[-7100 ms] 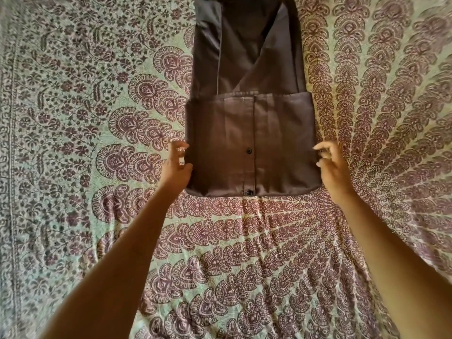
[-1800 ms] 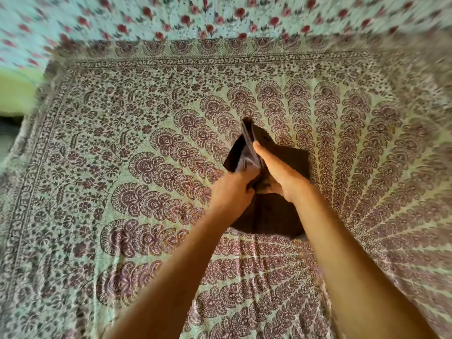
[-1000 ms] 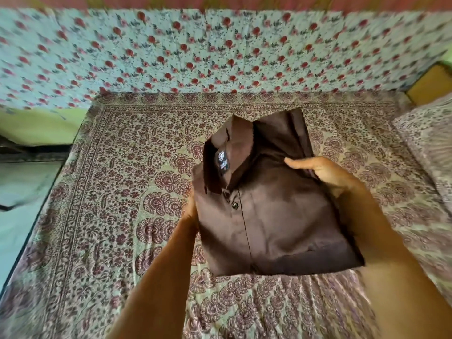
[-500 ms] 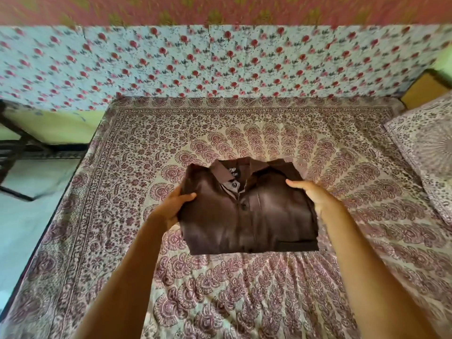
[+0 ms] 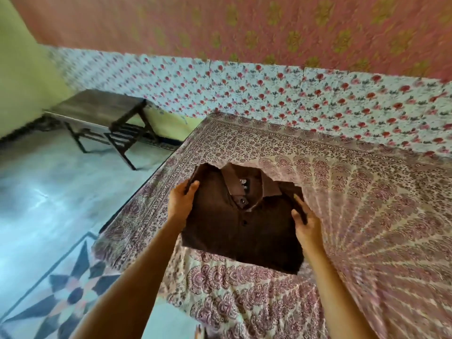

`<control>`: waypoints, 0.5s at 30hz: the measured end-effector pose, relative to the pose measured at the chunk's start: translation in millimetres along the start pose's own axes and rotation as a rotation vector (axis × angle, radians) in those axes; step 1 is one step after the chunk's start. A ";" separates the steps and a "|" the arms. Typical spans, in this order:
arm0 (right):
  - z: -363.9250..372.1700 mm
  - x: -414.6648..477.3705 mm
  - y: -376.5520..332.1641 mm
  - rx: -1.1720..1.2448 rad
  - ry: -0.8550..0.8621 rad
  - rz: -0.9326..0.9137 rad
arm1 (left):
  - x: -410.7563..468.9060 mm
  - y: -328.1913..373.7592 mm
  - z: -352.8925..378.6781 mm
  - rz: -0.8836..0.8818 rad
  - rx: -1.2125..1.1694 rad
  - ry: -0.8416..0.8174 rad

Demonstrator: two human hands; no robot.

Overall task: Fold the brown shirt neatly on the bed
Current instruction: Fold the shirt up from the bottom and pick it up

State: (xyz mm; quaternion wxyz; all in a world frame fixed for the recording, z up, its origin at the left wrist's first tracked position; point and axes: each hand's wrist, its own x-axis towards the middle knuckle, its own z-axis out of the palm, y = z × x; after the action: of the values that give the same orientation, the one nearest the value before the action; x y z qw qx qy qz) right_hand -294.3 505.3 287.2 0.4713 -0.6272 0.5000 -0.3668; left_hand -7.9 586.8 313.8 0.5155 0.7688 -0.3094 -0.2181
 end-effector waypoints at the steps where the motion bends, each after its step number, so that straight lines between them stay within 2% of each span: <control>1: 12.5 -1.0 -3.7 -0.003 -0.032 -0.014 | -2.7 -2.1 -13.7 0.005 0.008 0.049; 6: 97.1 -8.8 -25.6 -0.016 -0.175 -0.084 | -2.6 -25.5 -96.0 0.010 0.131 0.254; 11: 191.6 -29.3 -31.5 -0.108 -0.243 -0.159 | 20.5 -79.3 -180.8 -0.012 0.328 0.311; 15: 279.0 -44.7 -28.7 -0.161 -0.271 -0.165 | 56.7 -128.8 -246.0 -0.012 0.357 0.285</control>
State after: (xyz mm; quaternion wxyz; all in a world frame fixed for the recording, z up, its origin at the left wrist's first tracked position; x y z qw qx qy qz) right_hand -36.7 612.9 235.2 0.4508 -0.7456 0.4064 -0.2753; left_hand 225.8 744.5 285.3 0.4084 0.8727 -0.2625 -0.0525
